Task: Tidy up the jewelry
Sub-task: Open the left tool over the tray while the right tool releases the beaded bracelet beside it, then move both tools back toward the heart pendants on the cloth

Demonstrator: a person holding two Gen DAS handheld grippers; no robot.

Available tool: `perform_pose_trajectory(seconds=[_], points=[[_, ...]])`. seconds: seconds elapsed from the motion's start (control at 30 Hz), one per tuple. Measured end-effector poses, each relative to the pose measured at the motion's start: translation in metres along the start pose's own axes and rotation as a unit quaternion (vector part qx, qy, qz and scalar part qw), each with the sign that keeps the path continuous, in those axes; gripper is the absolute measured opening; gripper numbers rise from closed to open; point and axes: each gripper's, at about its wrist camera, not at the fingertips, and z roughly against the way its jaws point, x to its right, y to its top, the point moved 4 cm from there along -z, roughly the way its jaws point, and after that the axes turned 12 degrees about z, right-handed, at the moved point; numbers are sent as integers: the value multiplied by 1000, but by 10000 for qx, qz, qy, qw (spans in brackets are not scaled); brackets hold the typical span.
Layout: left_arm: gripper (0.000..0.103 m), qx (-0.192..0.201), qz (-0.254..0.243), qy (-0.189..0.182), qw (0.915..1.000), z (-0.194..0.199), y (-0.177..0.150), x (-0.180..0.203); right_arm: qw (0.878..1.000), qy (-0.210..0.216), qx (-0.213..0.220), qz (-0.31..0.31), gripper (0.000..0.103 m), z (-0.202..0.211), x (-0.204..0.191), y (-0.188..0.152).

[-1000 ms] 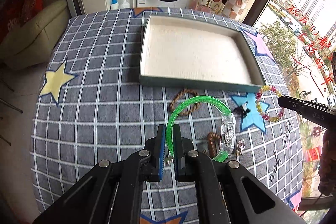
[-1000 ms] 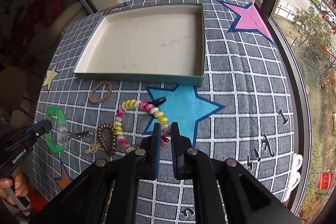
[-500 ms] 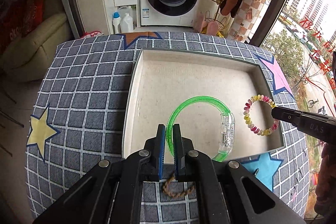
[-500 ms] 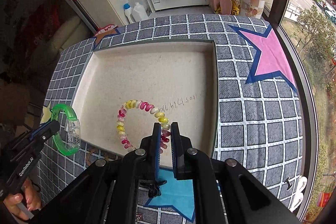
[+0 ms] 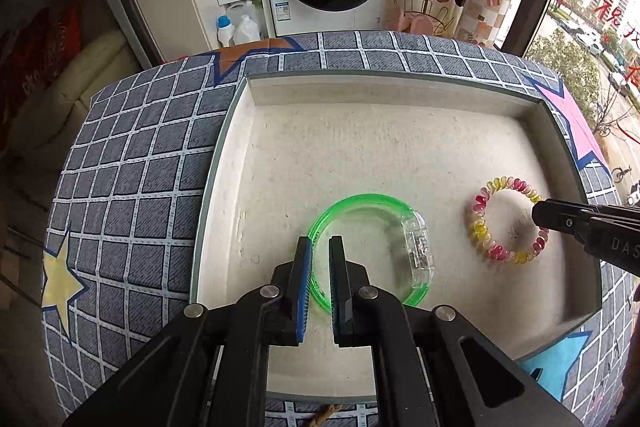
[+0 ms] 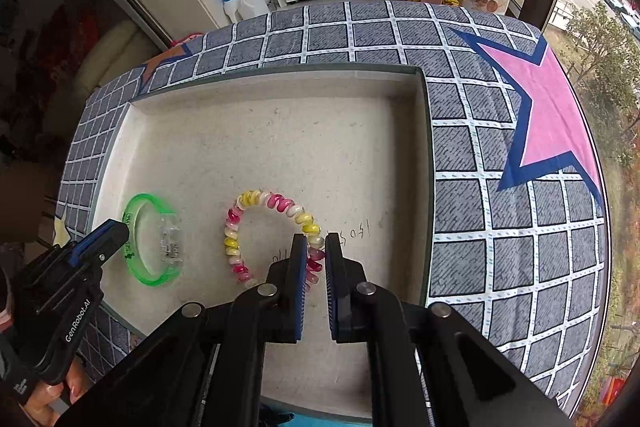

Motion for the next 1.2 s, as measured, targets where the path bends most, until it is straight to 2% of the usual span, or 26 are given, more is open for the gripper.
perform_pose_trajectory(seconds=[0.13, 0.27, 0.3, 0.37, 0.4, 0.43, 0.47, 0.5, 0.53, 0.67, 0.8, 0.97, 1.2], points=[[19, 127, -281, 227, 9993, -1, -1, 7, 10000, 35, -70, -47, 10, -6, 4, -2], [19, 42, -305, 185, 9994, 0, 0, 11, 10000, 14, -87, 1, 11, -6, 5, -1], [19, 68, -284, 153, 9995, 2, 1, 11, 10000, 36, -82, -16, 15, -6, 4, -2], [20, 146, -248, 103, 9995, 8, 1, 11, 9999, 99, -41, -69, 36, -4, 5, -3], [21, 183, -225, 75, 9996, 12, 1, 10, 9999, 131, -4, -98, 58, -2, 5, -3], [45, 218, -205, 46, 9995, 16, 2, 9, 9997, 193, 70, -128, 63, 1, 5, -3], [94, 266, -177, 48, 9995, 20, 2, 9, 9995, 244, 128, -154, 63, 5, 4, -3], [103, 385, -111, 86, 9992, 27, 3, 6, 9993, 281, 174, -181, 63, 9, 4, -3], [103, 605, -50, 84, 9981, 36, 4, 4, 9990, 322, 227, -215, 63, 13, 4, -3], [103, 613, -80, 13, 9981, 52, 3, 0, 9975, 442, 436, -335, 64, 32, 0, -4], [103, 663, -103, 38, 9977, 69, -7, -14, 9959, 549, 627, -345, 78, 52, -9, -12], [103, 334, 127, -74, 9993, 84, -35, -41, 9952, 567, 691, -396, 83, 70, -18, -32], [103, 18, 309, 284, 9991, 96, -88, -83, 9956, 489, 546, -579, 85, 85, -27, -79]])
